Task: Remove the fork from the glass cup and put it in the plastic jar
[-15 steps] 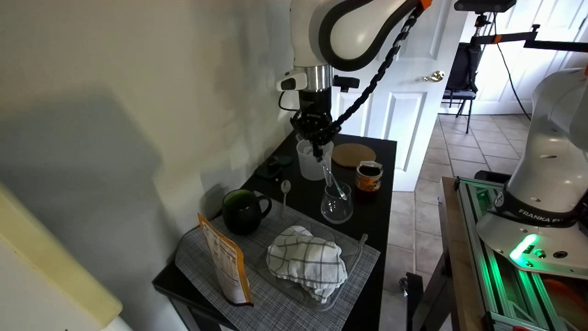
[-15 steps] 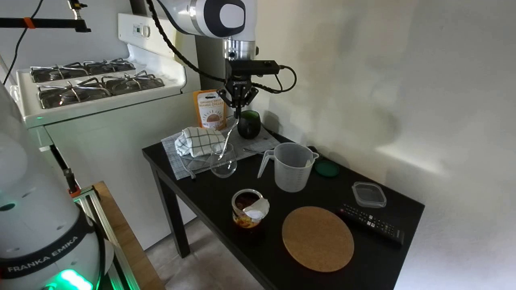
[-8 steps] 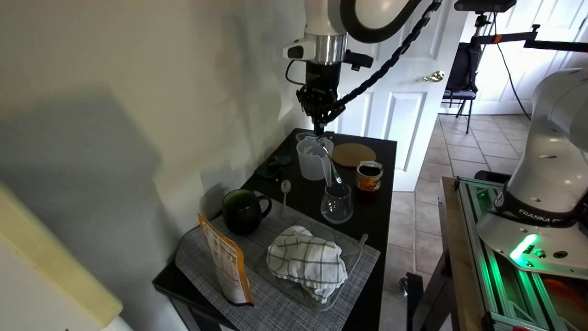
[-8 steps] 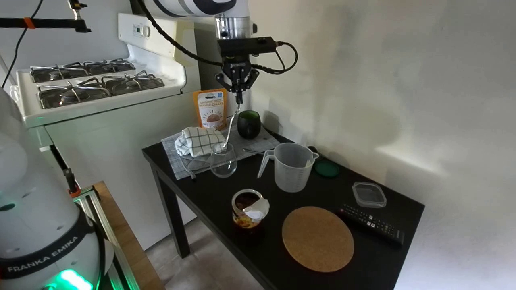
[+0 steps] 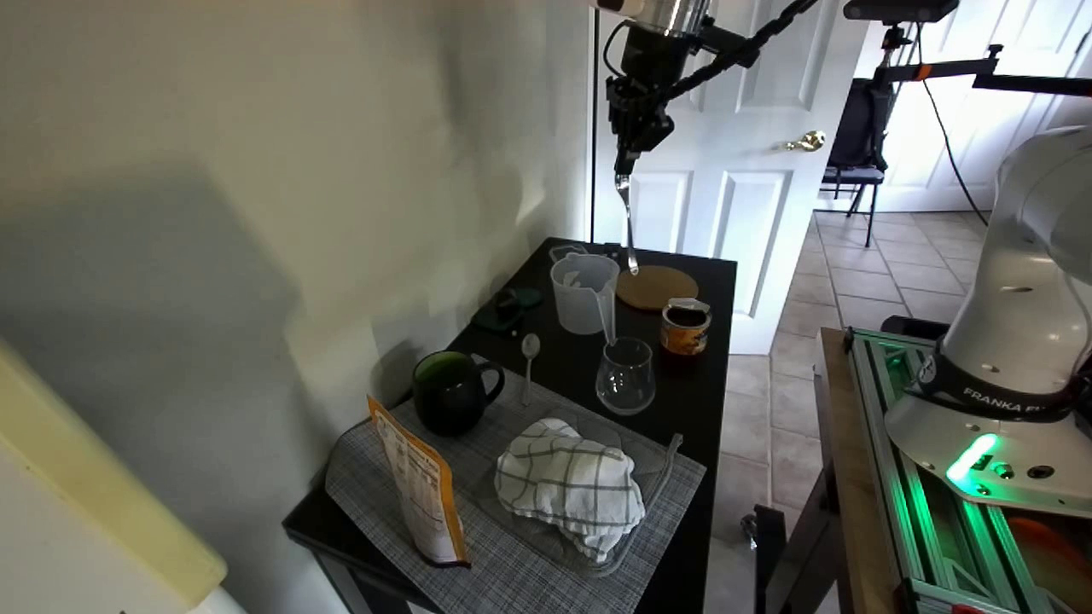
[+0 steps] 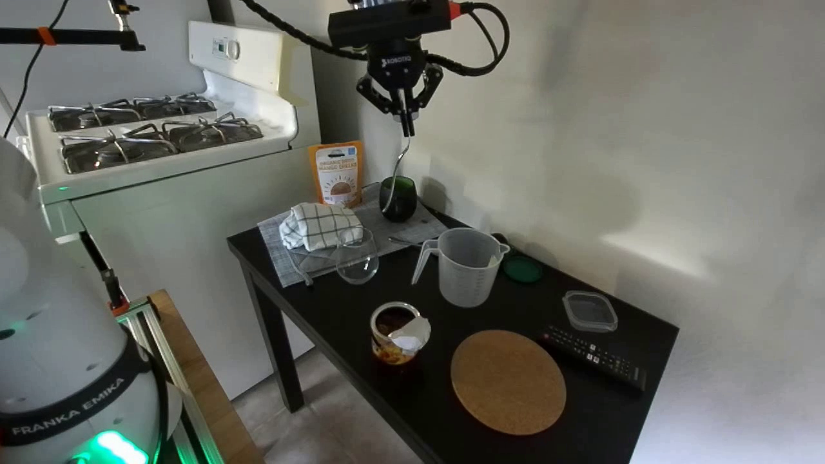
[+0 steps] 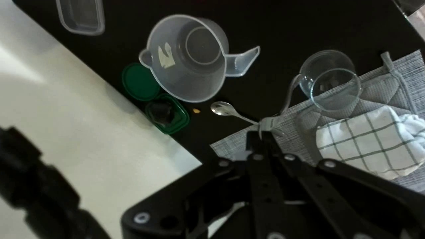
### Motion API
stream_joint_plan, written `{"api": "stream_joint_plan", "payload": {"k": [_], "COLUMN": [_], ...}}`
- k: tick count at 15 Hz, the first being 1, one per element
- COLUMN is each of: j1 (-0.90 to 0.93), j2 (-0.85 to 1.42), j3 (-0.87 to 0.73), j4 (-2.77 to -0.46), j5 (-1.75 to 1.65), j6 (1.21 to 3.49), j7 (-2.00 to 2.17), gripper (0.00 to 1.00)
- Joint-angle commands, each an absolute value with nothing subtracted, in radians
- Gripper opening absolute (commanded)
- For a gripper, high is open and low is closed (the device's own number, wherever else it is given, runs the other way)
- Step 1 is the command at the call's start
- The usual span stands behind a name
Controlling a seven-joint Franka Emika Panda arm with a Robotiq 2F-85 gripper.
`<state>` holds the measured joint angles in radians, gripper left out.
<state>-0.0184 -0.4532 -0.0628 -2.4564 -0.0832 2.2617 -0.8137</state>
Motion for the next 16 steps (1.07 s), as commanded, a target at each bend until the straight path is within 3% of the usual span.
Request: {"api": "stream_joint_plan", "payload": {"k": [1,7,16], "j1": [-0.068,-0.05,-0.092], "j2": [-0.5,-0.482,-0.245], "j3": [-0.127,-0.17,-0.251], "j4": [-2.506,-2.483,-2.312], "j5": [-0.113,-0.102,0.009], "j6": [2.312,2.29,2.431], "j7": [-0.706,-0.729,-0.446], "gripper": [0.01,0.01,0.01]}}
